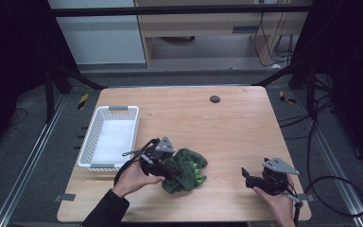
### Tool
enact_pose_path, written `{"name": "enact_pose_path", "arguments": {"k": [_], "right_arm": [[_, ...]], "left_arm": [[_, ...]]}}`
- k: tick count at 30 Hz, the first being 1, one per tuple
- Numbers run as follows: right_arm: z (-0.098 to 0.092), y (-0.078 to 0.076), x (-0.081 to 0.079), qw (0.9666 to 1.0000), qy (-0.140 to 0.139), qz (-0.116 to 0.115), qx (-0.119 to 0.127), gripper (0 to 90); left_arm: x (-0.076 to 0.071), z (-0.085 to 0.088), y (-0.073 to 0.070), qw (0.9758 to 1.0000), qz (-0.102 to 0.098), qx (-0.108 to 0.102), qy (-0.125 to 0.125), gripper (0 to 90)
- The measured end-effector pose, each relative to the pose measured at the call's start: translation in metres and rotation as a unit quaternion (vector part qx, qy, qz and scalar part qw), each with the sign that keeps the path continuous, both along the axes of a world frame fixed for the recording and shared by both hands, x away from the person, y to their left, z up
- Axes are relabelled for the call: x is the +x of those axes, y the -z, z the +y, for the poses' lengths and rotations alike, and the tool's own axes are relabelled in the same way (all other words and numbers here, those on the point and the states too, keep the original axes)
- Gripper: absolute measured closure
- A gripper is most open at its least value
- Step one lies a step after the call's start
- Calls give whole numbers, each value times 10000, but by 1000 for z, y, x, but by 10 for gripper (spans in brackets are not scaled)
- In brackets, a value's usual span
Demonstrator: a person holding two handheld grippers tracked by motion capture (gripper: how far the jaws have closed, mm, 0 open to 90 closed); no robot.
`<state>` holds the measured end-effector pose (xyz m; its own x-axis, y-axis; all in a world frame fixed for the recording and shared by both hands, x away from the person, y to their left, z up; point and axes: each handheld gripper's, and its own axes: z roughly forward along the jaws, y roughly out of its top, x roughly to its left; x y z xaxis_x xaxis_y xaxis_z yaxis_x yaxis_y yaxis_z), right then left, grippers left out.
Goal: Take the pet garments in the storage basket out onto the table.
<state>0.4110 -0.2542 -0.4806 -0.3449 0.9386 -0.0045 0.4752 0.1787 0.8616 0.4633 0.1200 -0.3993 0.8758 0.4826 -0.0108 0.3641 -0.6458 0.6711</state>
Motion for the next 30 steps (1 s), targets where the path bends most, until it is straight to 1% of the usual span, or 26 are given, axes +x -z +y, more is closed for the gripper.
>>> {"name": "enact_pose_path", "arguments": {"k": [3,5,8,10,13,14,18,21,25,27,28,30], "right_arm": [[0,0,0,10000,14,-22,-14,70],[-1,0,0,10000,20,-21,-17,70],[-1,1,0,10000,25,-14,-34,69],[0,1,0,10000,32,1,-8,68],[-1,1,0,10000,32,-38,-58,68],[-1,1,0,10000,34,-48,-69,68],[-2,2,-1,10000,41,-18,-50,68],[-2,2,-1,10000,53,-39,-61,69],[-3,2,-2,9999,62,-72,-92,69],[-2,3,-2,9999,43,-80,-131,69],[-1,3,-3,9999,47,-50,-95,69],[-1,3,-4,9999,62,-91,-118,69]], "left_arm": [[-2,8,0,9996,-50,-225,-138,249],[-4,15,-1,9991,-90,-340,-243,249],[-5,23,-1,9975,-166,-526,-448,245],[-6,28,0,9960,-234,-641,-574,240],[-8,36,-1,9936,-336,-774,-755,234],[-9,39,-1,9925,-349,-847,-812,233],[-13,51,-1,9894,-413,-978,-987,234],[-18,60,2,9862,-467,-1067,-1177,237],[-22,72,5,9808,-540,-1230,-1411,242],[-25,78,8,9774,-585,-1289,-1569,245],[-25,80,9,9766,-601,-1295,-1611,245],[-26,85,11,9725,-631,-1361,-1780,248]]}}
